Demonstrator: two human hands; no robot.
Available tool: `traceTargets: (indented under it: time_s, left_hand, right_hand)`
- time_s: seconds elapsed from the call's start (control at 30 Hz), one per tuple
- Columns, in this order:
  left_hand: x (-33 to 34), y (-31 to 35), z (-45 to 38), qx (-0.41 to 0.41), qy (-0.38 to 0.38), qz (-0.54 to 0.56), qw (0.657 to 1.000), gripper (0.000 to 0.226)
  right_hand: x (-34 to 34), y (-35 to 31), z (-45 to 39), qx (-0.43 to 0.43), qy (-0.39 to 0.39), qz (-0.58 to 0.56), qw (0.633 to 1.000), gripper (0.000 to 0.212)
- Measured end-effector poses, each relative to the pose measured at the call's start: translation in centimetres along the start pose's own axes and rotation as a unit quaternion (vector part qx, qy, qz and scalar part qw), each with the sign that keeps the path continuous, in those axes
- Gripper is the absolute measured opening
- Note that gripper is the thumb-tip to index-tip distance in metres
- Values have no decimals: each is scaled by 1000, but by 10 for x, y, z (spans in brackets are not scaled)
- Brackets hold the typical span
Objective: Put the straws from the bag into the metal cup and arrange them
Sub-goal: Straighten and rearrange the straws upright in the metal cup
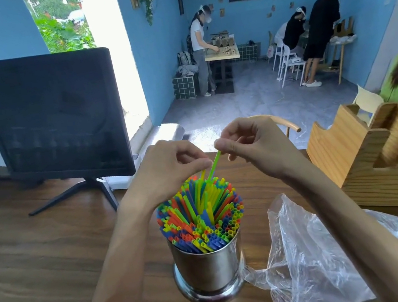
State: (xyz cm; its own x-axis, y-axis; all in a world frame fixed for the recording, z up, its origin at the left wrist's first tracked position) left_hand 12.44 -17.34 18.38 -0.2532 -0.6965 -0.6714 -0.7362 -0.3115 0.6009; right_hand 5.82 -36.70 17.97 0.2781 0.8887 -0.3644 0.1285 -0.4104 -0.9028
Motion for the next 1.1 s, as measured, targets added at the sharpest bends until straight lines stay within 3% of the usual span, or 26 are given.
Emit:
traceTargets:
  time_s: [0.1, 0.17, 0.27, 0.4, 0.53, 0.67, 0.73, 0.8, 0.9, 1.0, 1.1]
  left_hand:
    - [4, -6, 4, 0, -17, 0, 1000, 5]
    - [3, -8, 7, 3, -23, 13, 1000, 17]
    - [2, -1, 10, 8, -45, 55, 997, 15]
    - [-5, 7, 13, 33, 9, 116, 993, 15]
    - [-15, 10, 20, 33, 4, 187, 982, 14]
    - [-38, -2, 24, -3, 211, 281, 936, 9]
    - [-50, -9, 29, -18, 290, 323, 901, 25]
    - [-57, -9, 32, -6, 328, 346, 879, 38]
    - [-53, 3, 33, 11, 358, 352, 865, 44]
    - [-46, 14, 37, 28, 379, 284, 880, 30]
    - [-36, 17, 40, 41, 347, 255, 901, 28]
  right_hand:
    - [1, 2, 1, -5, -1, -5, 1000, 7]
    - [0, -2, 4, -23, 18, -31, 999, 4]
    - [-6, -15, 8, -66, 79, -95, 990, 8]
    - [-22, -32, 13, -139, 164, -169, 962, 8]
    - [-30, -32, 19, -152, 217, -222, 938, 7]
    - [-22, -12, 25, -92, 150, -213, 961, 11]
    - [-12, 0, 32, -50, 79, -180, 979, 12]
    - [4, 8, 41, -15, 0, -118, 993, 12]
    - [25, 14, 51, -32, -73, 15, 997, 10]
    - [20, 18, 47, -12, -22, 8, 1000, 4]
    - [2, 30, 39, 84, 49, 20, 995, 12]
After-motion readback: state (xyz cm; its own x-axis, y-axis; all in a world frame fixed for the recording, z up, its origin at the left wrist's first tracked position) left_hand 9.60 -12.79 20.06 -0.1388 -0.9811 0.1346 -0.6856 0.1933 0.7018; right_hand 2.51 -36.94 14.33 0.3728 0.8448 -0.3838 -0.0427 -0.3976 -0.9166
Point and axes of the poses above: each hand's wrist, its own z-axis away from the middle knuckle, its own x-axis out of the palm, y = z × x, the point moved 2 cm from there along -z, towards the middle knuckle, and after that the axes turned 13 degrees about x, right-handed, at the moved point
